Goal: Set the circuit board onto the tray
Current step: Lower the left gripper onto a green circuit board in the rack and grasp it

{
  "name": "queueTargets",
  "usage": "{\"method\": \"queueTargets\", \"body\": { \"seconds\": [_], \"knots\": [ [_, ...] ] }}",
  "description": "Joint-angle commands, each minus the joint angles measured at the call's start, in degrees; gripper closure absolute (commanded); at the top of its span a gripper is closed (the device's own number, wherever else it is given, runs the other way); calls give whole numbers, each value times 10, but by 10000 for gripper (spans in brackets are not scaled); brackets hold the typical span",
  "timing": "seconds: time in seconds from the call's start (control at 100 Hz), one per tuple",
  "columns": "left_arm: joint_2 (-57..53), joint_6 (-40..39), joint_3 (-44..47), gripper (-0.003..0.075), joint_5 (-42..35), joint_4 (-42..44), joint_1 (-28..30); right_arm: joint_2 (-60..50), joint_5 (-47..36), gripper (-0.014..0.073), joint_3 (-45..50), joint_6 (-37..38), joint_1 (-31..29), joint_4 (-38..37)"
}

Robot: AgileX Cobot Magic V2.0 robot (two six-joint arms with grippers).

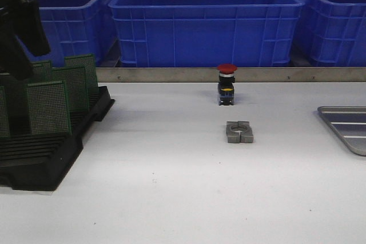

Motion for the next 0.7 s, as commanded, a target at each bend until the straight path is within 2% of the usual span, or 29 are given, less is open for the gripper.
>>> {"method": "queueTargets", "body": {
  "seconds": [0.0, 0.69],
  "knots": [
    [-12, 1, -17, 186, -18, -22, -1, -11, -49, 662, -8, -2, 0, -4],
    [53, 1, -17, 186, -3, -36, -1, -11, -49, 662, -8, -2, 0, -4]
  ]
}}
